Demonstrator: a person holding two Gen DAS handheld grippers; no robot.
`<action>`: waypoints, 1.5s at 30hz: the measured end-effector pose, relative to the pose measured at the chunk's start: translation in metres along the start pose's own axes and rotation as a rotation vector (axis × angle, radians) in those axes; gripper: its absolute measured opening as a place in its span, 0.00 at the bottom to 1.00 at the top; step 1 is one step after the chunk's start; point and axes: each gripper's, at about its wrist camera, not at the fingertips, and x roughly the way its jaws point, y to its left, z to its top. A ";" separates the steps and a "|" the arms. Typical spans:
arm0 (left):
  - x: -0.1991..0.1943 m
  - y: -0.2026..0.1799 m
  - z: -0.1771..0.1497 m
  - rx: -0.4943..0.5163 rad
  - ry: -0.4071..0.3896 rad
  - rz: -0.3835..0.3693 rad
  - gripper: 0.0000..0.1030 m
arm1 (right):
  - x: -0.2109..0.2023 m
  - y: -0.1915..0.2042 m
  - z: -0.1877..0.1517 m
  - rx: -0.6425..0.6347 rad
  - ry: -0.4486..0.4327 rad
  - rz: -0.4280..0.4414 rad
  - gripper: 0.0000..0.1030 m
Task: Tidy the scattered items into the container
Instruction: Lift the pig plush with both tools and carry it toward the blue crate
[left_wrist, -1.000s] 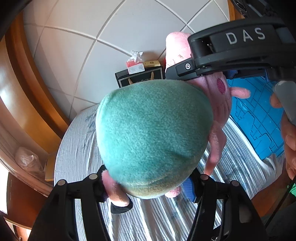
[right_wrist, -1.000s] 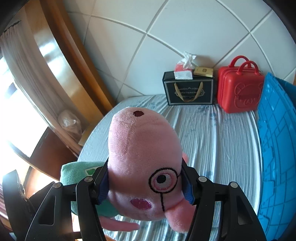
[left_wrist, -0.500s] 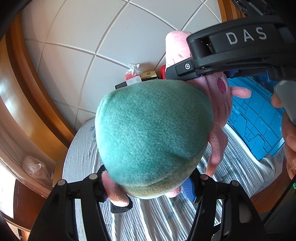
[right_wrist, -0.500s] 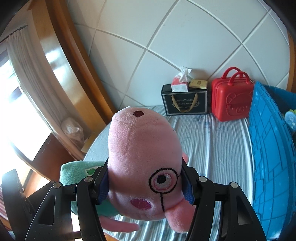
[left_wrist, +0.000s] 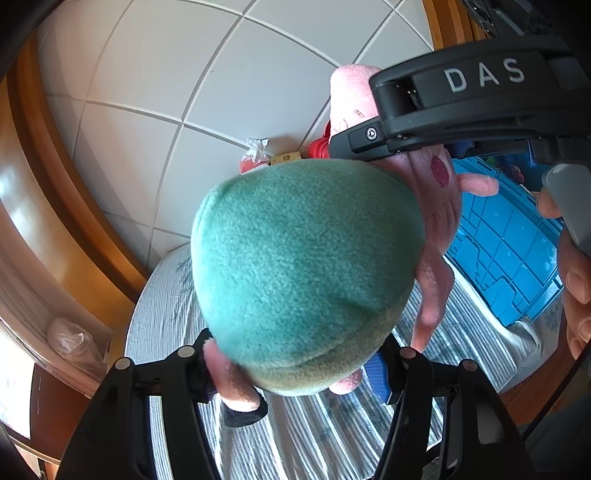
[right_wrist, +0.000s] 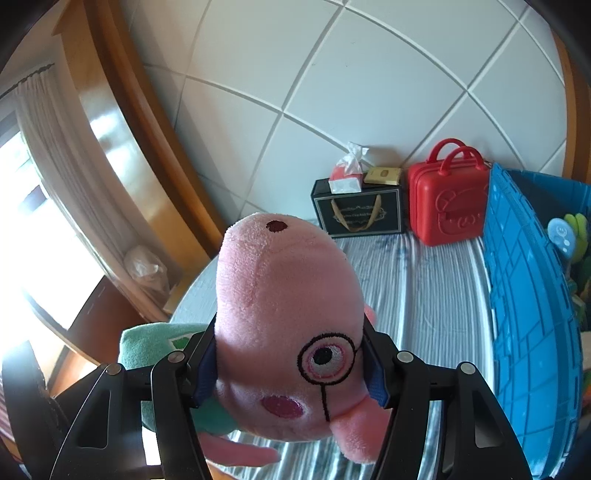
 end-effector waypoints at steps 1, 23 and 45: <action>0.000 -0.003 0.002 0.004 -0.001 -0.001 0.58 | -0.002 -0.004 0.001 0.002 -0.002 0.000 0.62; 0.023 -0.093 0.089 0.110 -0.076 -0.072 0.58 | -0.070 -0.121 0.032 0.089 -0.090 -0.066 0.62; 0.024 -0.246 0.172 0.255 -0.171 -0.203 0.58 | -0.156 -0.267 0.064 0.196 -0.197 -0.231 0.62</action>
